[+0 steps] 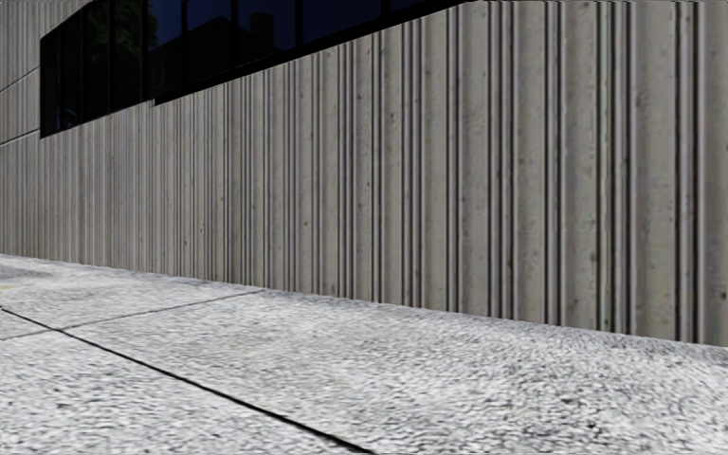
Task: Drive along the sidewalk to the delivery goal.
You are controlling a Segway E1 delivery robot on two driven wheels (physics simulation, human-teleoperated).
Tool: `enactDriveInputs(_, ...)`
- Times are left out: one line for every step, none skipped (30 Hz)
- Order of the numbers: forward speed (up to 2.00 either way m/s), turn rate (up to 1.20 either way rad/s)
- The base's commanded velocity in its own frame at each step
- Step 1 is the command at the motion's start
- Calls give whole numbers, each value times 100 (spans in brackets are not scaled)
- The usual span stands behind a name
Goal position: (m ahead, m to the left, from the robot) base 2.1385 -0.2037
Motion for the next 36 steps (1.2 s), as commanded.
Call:
enactDriveInputs(107, 0)
enactDriveInputs(107, 0)
enactDriveInputs(107, 0)
enactDriveInputs(107, 0)
enactDriveInputs(107, 0)
enactDriveInputs(107, 0)
enactDriveInputs(107, 0)
enactDriveInputs(107, 0)
enactDriveInputs(107, 0)
enactDriveInputs(107, 0)
enactDriveInputs(107, 0)
enactDriveInputs(107, 0)
enactDriveInputs(107, 0)
enactDriveInputs(107, 0)
enactDriveInputs(107, 0)
enactDriveInputs(107, 0)
enactDriveInputs(107, 0)
enactDriveInputs(107, 0)
enactDriveInputs(107, 0)
enactDriveInputs(107, 0)
enactDriveInputs(107, 0)
enactDriveInputs(107, 0)
enactDriveInputs(107, 0)
enactDriveInputs(107, 0)
enactDriveInputs(107, 0)
enactDriveInputs(107, 0)
enactDriveInputs(107, 0)
enactDriveInputs(107, 0)
enactDriveInputs(107, 0)
enactDriveInputs(107, 0)
enactDriveInputs(107, 0)
enactDriveInputs(107, 0)
enactDriveInputs(107, 0)
enactDriveInputs(107, 0)
enactDriveInputs(107, 0)
enactDriveInputs(107, 0)
